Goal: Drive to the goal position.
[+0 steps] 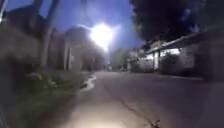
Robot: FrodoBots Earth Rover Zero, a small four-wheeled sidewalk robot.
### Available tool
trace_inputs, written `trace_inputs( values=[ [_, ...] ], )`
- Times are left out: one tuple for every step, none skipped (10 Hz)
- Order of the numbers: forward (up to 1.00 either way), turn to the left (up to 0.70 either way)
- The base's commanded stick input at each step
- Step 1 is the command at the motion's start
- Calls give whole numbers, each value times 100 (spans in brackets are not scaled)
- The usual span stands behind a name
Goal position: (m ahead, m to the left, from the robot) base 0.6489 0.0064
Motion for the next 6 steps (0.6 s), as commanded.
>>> trace_inputs(
  values=[
    [70,0],
    [9,-5],
    [44,-22],
    [70,-35],
    [70,-35],
    [70,-35]
  ],
)
